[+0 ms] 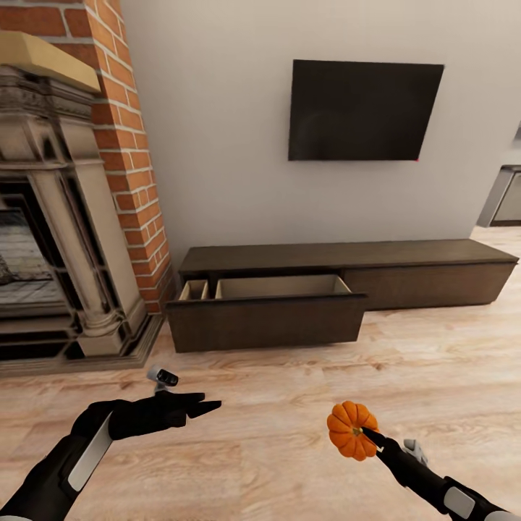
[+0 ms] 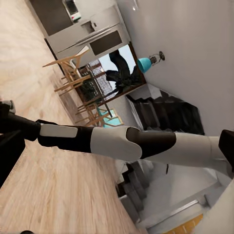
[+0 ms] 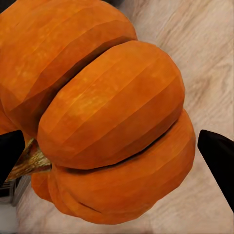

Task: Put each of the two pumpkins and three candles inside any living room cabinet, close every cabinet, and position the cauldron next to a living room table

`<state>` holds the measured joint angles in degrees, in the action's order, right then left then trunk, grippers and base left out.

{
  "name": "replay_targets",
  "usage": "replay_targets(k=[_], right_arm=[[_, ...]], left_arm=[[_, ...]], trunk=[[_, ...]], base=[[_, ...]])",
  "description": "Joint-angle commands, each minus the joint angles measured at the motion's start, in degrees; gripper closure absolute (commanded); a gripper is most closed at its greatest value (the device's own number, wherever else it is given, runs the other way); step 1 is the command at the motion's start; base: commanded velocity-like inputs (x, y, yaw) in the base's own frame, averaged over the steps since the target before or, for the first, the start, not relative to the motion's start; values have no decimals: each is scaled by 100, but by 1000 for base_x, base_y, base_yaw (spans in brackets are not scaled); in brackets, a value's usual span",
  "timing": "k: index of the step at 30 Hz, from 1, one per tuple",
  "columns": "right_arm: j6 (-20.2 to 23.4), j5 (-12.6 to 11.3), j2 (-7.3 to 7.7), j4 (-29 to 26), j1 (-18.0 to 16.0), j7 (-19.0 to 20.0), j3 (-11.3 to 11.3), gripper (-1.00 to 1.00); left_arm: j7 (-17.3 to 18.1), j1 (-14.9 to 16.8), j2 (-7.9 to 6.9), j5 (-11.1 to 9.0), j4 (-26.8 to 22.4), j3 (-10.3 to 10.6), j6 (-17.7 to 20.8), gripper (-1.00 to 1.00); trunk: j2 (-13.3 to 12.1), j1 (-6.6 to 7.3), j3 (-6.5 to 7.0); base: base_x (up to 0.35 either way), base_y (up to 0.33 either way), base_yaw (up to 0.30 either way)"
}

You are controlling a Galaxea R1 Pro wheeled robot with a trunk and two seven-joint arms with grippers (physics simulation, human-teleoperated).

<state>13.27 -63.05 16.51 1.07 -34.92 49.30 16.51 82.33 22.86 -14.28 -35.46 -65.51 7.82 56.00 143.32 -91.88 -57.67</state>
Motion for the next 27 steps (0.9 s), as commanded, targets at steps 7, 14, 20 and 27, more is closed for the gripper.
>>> replay_targets(k=[7,14,20,27], right_arm=[[57,-70,2,7,-6,34,-18,100],[53,-67,2,7,-6,26,-16,100],[53,-67,2,7,-6,19,-16,100],[53,-67,2,7,-6,18,-16,100]], left_arm=[[11,7,-3,-22,3,10,60,-100],[11,7,-5,-22,5,9,60,-100],[18,8,-28,-23,3,4,67,-100],[20,8,-30,-22,3,-26,69,-100]], trunk=[[3,1,10],[3,1,25],[3,1,38],[3,1,53]], base=[[0,0,265],[0,0,265],[0,0,265],[0,0,265]])
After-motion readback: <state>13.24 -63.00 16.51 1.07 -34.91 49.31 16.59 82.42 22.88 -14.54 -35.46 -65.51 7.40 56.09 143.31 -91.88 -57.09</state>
